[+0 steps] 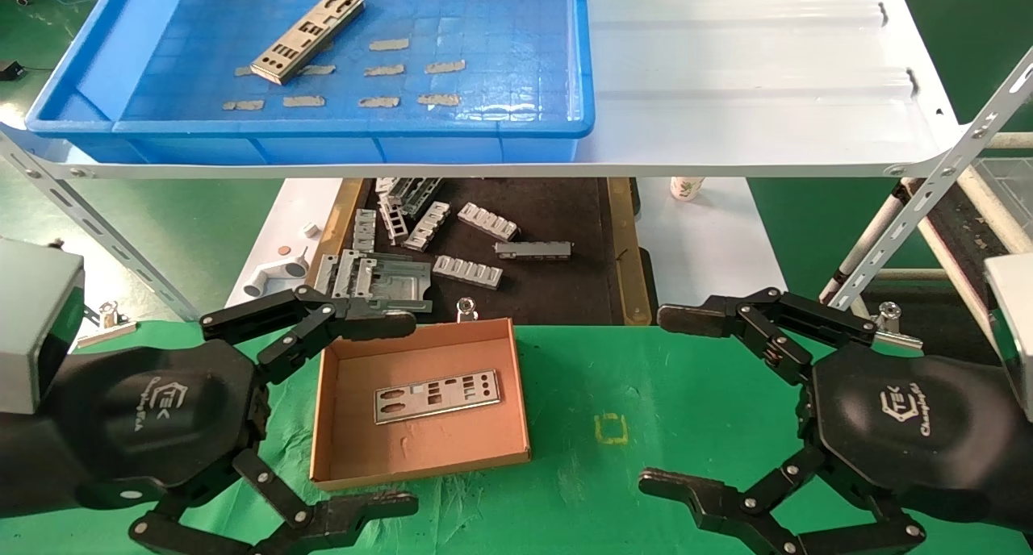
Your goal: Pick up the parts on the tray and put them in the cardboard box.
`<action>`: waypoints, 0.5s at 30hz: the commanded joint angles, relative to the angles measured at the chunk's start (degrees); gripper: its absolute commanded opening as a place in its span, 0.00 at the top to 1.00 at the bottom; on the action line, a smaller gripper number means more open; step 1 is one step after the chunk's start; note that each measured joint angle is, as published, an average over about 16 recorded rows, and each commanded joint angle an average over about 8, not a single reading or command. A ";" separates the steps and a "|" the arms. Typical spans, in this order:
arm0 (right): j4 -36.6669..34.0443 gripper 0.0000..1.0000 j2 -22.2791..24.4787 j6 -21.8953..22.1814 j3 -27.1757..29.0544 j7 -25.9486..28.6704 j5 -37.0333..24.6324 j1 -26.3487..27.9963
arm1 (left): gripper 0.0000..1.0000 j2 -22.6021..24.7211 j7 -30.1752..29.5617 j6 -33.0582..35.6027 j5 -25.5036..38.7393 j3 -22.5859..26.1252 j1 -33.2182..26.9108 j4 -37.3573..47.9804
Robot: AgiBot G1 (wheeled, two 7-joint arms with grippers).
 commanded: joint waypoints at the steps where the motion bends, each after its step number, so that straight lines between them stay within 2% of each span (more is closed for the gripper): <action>1: 0.00 0.00 0.00 0.00 0.00 0.00 0.00 0.00 | 0.00 0.00 0.00 0.00 0.00 0.00 0.00 0.00; 15: 0.00 0.00 0.00 0.00 0.00 0.00 0.00 0.00 | 0.00 0.00 0.00 0.00 0.00 0.00 0.00 0.00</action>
